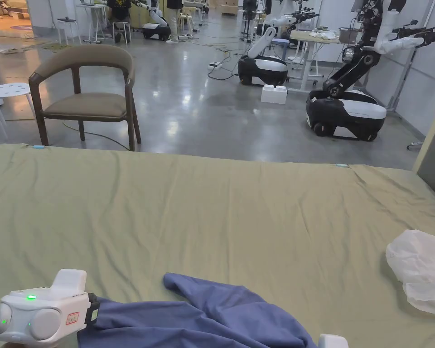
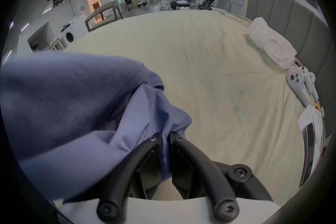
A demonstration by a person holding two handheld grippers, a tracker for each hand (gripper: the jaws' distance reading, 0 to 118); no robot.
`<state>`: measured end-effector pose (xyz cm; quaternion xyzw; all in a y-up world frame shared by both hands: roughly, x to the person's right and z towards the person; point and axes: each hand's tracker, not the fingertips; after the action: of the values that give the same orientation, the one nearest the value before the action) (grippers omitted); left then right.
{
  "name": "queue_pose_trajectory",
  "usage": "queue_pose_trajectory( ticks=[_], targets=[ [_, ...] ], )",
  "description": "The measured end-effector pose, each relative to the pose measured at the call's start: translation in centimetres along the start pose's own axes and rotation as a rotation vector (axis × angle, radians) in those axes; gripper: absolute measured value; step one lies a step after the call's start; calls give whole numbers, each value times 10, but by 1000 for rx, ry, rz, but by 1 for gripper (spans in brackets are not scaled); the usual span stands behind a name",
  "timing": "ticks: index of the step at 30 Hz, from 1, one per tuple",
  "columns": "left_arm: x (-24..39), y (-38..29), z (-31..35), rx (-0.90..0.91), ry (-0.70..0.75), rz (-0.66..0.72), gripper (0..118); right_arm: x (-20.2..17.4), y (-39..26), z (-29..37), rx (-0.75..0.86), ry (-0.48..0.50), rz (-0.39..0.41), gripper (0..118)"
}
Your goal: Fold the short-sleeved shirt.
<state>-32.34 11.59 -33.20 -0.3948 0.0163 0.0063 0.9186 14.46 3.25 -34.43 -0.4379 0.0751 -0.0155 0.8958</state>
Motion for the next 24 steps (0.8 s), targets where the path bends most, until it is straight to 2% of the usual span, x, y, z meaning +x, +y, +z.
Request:
queue_pose_trajectory(
  ticks=[2, 12, 18, 24],
  targets=[
    [-6, 3, 1, 14, -5, 8, 0, 3, 2, 10, 44, -19, 7, 5],
    [-10, 47, 57, 204, 2, 8, 0, 13, 58, 100, 361, -138, 150, 5],
    [-21, 95, 108, 358, 21, 18, 0, 27, 101, 158, 516, -177, 150, 5],
    [-45, 144, 158, 468, 59, 40, 0, 45, 149, 204, 597, -211, 114, 5]
  ],
)
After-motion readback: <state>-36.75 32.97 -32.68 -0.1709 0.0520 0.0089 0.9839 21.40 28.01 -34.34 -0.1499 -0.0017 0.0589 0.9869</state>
